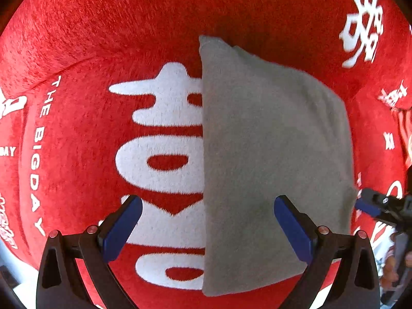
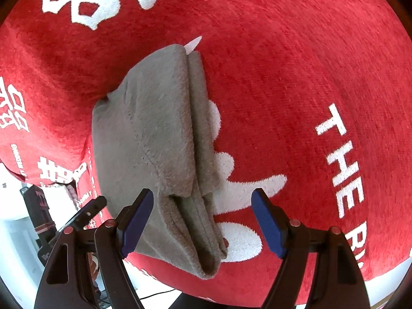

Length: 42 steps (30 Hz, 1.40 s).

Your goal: Fold small clothes

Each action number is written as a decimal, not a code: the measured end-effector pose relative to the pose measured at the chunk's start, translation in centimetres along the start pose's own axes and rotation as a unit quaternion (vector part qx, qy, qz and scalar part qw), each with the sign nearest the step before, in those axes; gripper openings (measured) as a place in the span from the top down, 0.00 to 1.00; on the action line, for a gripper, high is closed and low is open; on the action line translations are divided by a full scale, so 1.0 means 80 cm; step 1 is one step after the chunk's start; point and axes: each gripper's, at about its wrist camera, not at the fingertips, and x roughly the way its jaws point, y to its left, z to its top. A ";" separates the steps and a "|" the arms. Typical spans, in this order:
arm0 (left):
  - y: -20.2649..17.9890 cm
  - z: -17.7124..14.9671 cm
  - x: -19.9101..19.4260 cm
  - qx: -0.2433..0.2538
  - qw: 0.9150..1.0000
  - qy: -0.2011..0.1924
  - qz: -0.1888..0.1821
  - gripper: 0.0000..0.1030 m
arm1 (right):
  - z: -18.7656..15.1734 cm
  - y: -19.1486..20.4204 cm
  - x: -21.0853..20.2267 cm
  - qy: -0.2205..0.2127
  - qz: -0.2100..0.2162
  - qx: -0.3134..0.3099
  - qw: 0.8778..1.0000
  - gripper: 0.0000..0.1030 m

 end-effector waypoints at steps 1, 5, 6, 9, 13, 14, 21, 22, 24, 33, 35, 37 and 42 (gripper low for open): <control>0.003 0.004 -0.001 -0.005 1.000 -0.002 -0.008 0.00 | 0.002 -0.002 -0.001 -0.001 0.005 0.002 1.000 0.21; 0.015 0.024 0.002 -0.022 0.999 -0.002 -0.038 0.00 | 0.012 -0.009 -0.001 -0.006 0.024 0.007 1.000 0.21; 0.016 0.028 0.005 -0.025 0.999 0.001 -0.046 0.00 | 0.014 -0.010 0.000 -0.006 0.030 0.008 1.000 0.21; 0.019 0.040 0.022 -0.037 0.996 0.026 -0.079 0.00 | 0.022 -0.018 0.006 -0.001 0.050 0.015 0.999 0.21; 0.015 0.048 0.050 -0.030 0.992 0.052 -0.114 0.00 | 0.033 -0.026 0.019 0.009 0.083 0.023 0.996 0.21; 0.012 0.047 0.054 -0.026 0.992 0.054 -0.115 0.00 | 0.036 -0.027 0.022 0.011 0.090 0.025 0.996 0.21; -0.003 0.065 0.084 -0.003 0.984 0.078 -0.158 0.00 | 0.056 -0.007 0.045 0.044 0.144 -0.013 0.989 0.21; -0.007 0.067 0.084 0.004 0.984 0.077 -0.163 0.00 | 0.057 -0.001 0.049 0.049 0.149 -0.020 0.987 0.20; -0.019 0.072 0.082 0.008 0.981 0.078 -0.175 0.00 | 0.061 0.018 0.058 0.059 0.169 -0.043 0.983 0.20; -0.041 0.066 0.089 0.027 0.987 0.070 -0.145 0.07 | 0.065 0.029 0.085 0.060 0.181 -0.032 0.981 0.31; -0.042 0.061 0.082 0.029 0.988 0.055 -0.143 0.19 | 0.062 0.026 0.092 0.073 0.167 -0.022 0.983 0.65; -0.039 0.056 0.070 0.033 0.988 0.041 -0.143 0.32 | 0.059 0.023 0.086 0.068 0.190 -0.011 0.979 0.68; -0.016 0.048 0.033 0.040 0.985 0.024 -0.167 0.55 | 0.042 0.049 0.065 0.059 0.242 -0.007 0.968 0.69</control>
